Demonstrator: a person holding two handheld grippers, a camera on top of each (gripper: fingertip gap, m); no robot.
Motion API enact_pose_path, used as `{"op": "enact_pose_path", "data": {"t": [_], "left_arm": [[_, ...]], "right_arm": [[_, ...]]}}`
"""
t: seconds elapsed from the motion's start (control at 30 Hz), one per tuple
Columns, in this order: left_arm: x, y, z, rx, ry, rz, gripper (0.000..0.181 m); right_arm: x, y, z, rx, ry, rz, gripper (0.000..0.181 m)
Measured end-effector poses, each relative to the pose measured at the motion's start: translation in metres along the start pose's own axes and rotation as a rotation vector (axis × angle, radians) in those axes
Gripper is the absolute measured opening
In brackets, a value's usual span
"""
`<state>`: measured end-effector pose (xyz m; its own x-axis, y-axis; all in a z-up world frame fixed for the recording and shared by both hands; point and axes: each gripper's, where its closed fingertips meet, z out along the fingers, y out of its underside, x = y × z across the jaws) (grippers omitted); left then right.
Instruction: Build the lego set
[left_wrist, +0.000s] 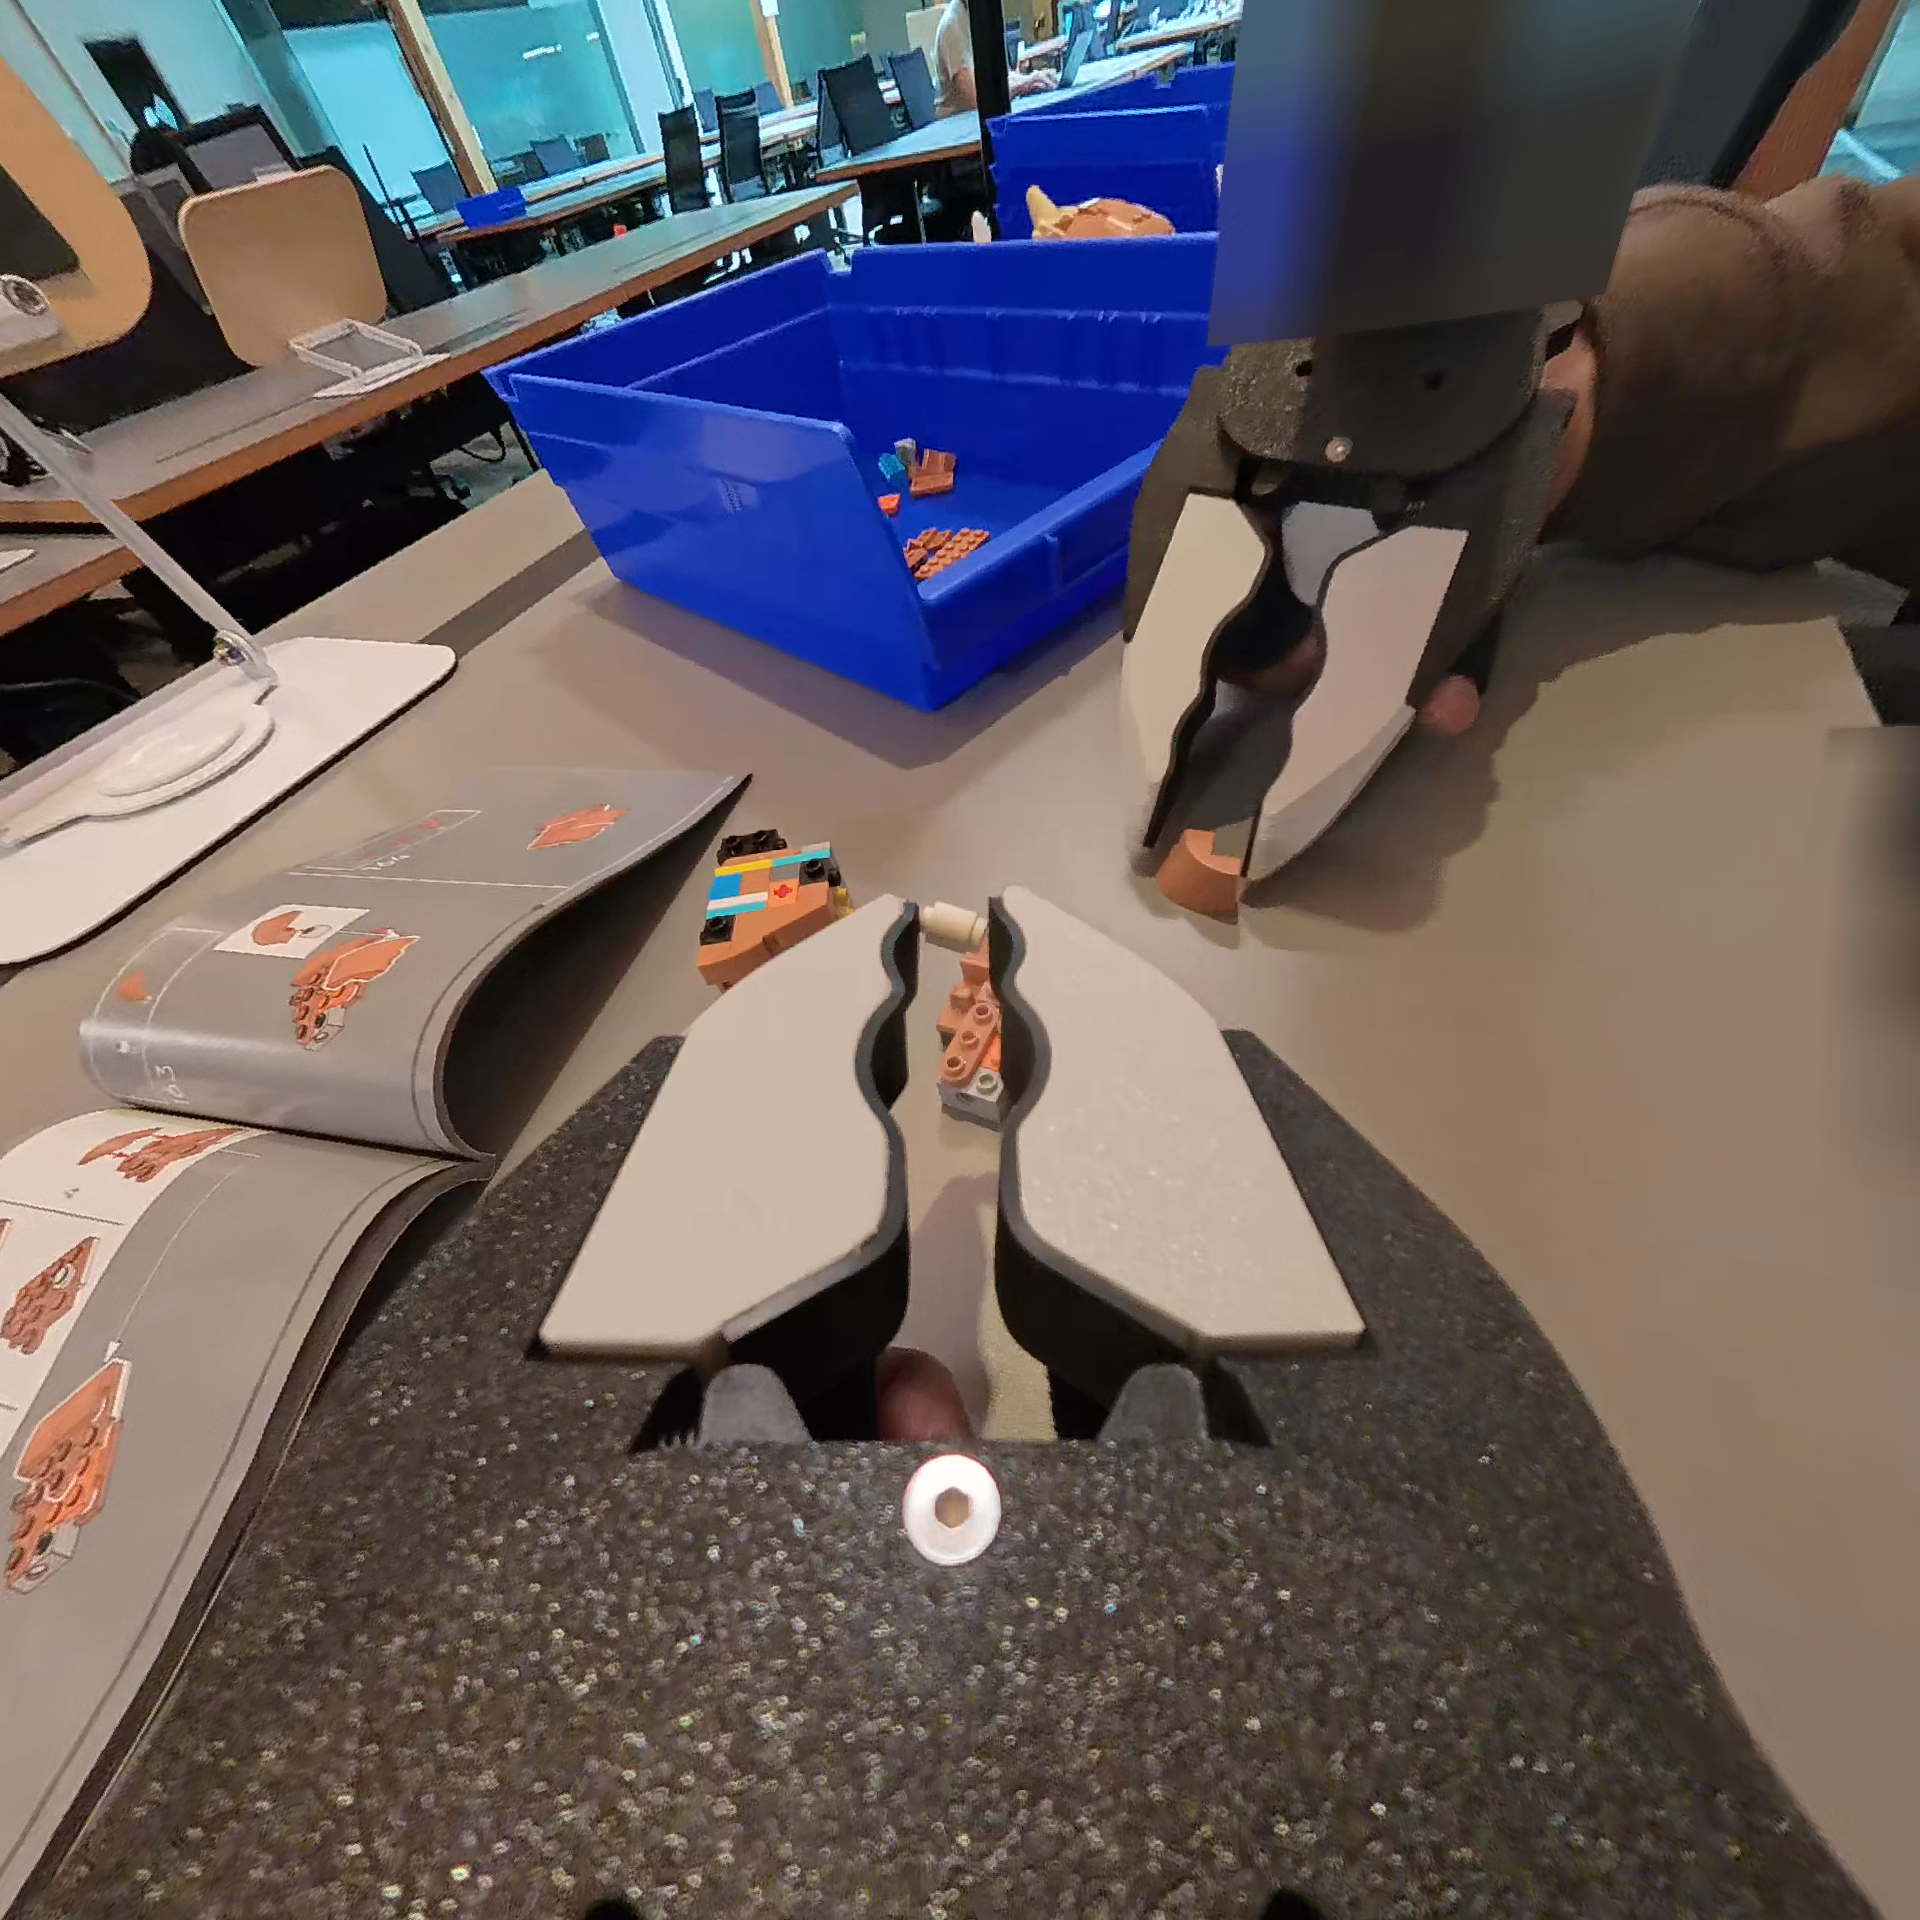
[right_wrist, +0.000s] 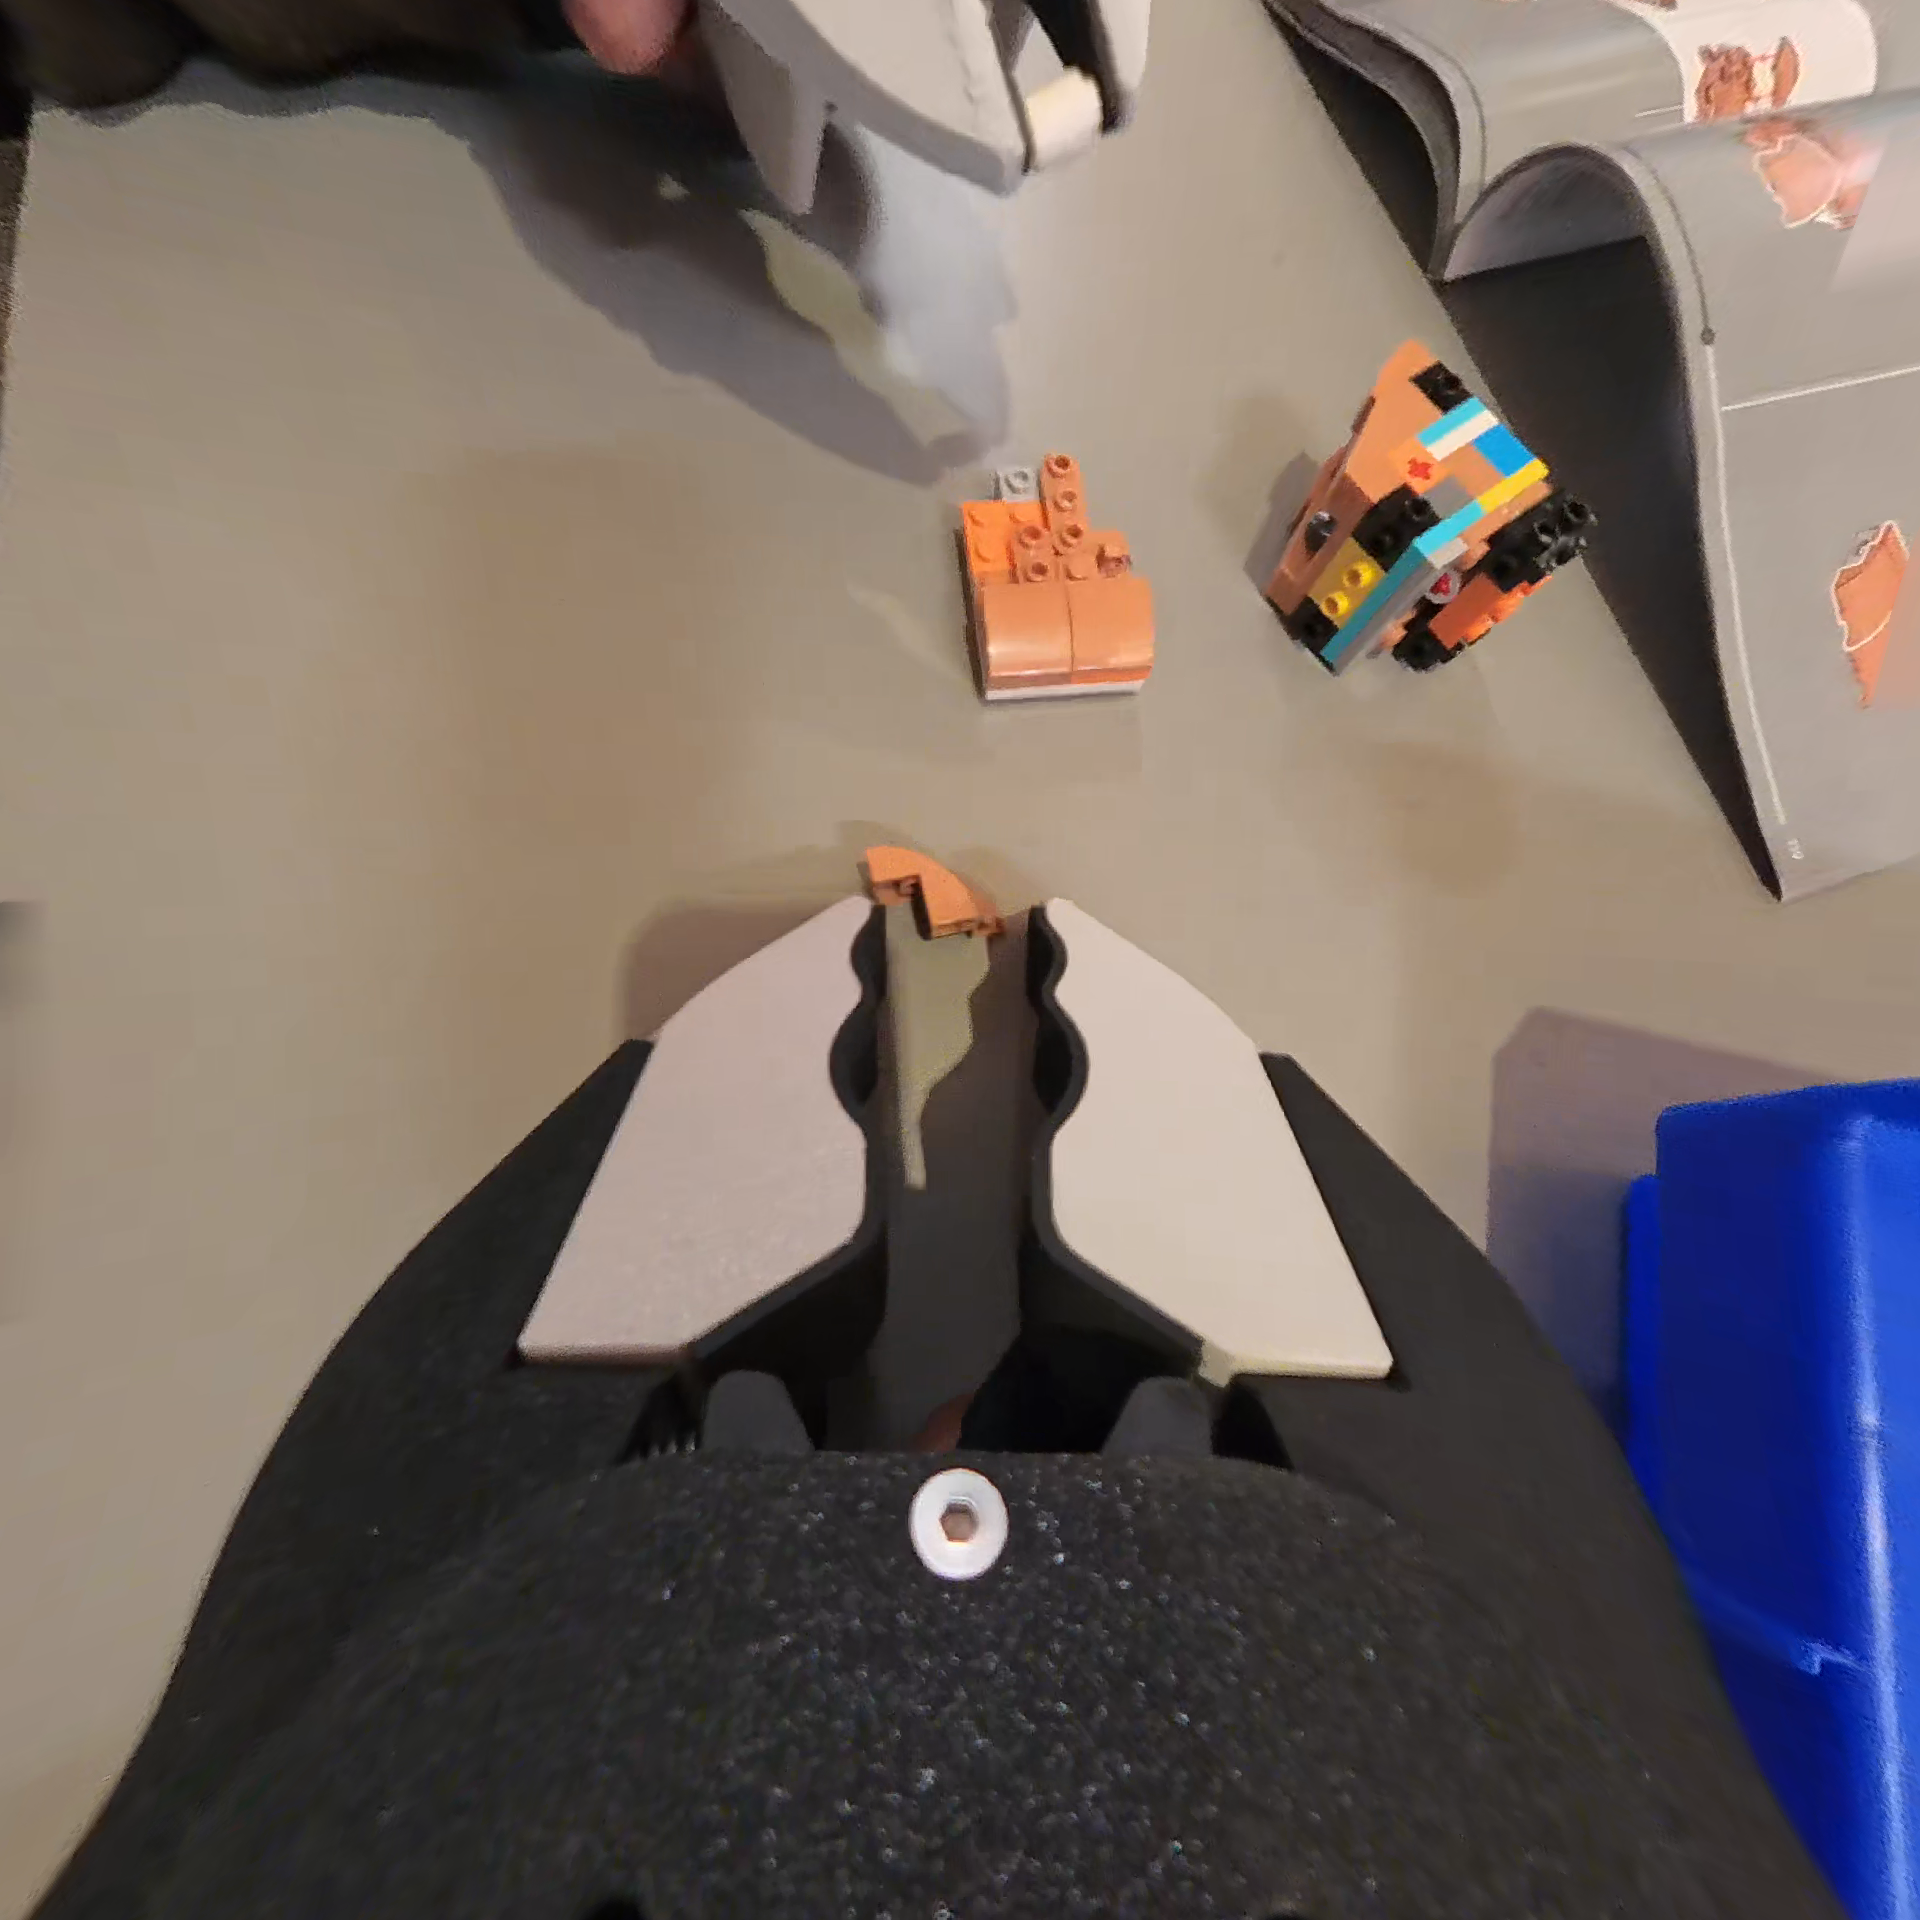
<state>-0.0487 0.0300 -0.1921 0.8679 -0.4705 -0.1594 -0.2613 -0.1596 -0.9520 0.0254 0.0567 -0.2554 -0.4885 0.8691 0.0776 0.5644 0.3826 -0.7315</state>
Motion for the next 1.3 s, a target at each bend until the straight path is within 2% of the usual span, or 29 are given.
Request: {"op": "enact_pose_path", "data": {"t": [0.27,0.43,0.67,0.83,1.23,1.3], "left_arm": [[-0.005,-0.006,-0.004,0.056,0.016,-0.044,0.012],[-0.014,-0.015,-0.009,0.133,-0.030,-0.043,0.012],[-0.032,-0.025,-0.014,0.235,-0.085,-0.096,0.012],[-0.040,-0.029,-0.017,0.279,-0.098,-0.131,0.012],[-0.070,-0.032,-0.037,0.417,-0.121,-0.371,0.012],[-0.077,-0.031,-0.040,0.446,-0.133,-0.421,0.012]], "right_arm": [[-0.011,-0.012,-0.014,0.138,-0.056,-0.099,0.030],[0.003,-0.029,-0.029,0.303,0.077,-0.224,0.027],[0.022,-0.050,-0.059,0.545,0.177,-0.144,0.013],[0.028,-0.058,-0.063,0.605,0.216,-0.123,0.000],[0.035,-0.075,-0.061,0.709,0.128,-0.056,0.000],[0.036,-0.075,-0.068,0.750,0.118,-0.029,0.000]]}}
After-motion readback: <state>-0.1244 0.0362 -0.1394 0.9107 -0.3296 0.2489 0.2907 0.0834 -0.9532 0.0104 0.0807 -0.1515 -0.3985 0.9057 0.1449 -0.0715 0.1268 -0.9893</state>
